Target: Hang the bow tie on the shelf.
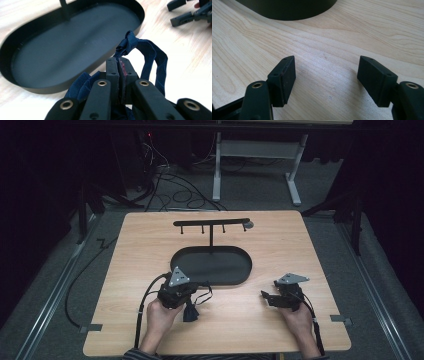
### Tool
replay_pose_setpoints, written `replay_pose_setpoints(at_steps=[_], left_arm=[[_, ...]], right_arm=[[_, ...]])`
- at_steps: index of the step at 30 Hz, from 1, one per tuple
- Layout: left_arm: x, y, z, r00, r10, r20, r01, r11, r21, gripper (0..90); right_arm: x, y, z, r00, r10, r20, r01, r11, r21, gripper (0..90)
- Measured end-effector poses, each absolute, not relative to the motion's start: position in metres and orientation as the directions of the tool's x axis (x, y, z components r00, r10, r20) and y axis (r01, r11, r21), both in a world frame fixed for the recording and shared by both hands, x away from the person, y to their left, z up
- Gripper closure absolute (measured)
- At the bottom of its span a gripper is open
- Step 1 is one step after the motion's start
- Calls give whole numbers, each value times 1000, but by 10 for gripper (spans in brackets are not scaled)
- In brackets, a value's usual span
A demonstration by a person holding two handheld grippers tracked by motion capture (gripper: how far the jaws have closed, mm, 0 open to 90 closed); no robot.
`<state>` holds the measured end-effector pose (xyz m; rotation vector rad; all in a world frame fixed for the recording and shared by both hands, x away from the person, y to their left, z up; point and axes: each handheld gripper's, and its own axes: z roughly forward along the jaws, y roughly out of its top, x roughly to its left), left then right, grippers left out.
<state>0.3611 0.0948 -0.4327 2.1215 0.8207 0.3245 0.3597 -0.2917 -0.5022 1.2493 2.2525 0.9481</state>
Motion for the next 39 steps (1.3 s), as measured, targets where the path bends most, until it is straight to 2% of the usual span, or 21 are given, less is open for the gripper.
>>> replay_pose_setpoints(at_steps=[9, 19, 26, 39], left_arm=[[368, 101, -419, 740, 670, -56, 432, -410, 803, 870], [373, 97, -398, 738, 675, -13, 399, -420, 815, 870], [385, 93, -397, 735, 677, -39, 405, -393, 826, 869], [394, 98, -383, 713, 701, -10, 399, -393, 828, 870]], right_arm=[[360, -292, -502, -524, 852, -15, 585, 372, 721, 323], [359, -291, -502, -521, 854, -11, 589, 368, 720, 323], [359, -291, -502, -526, 851, -10, 587, 372, 719, 317], [359, -291, -502, -527, 850, -10, 587, 372, 719, 317]])
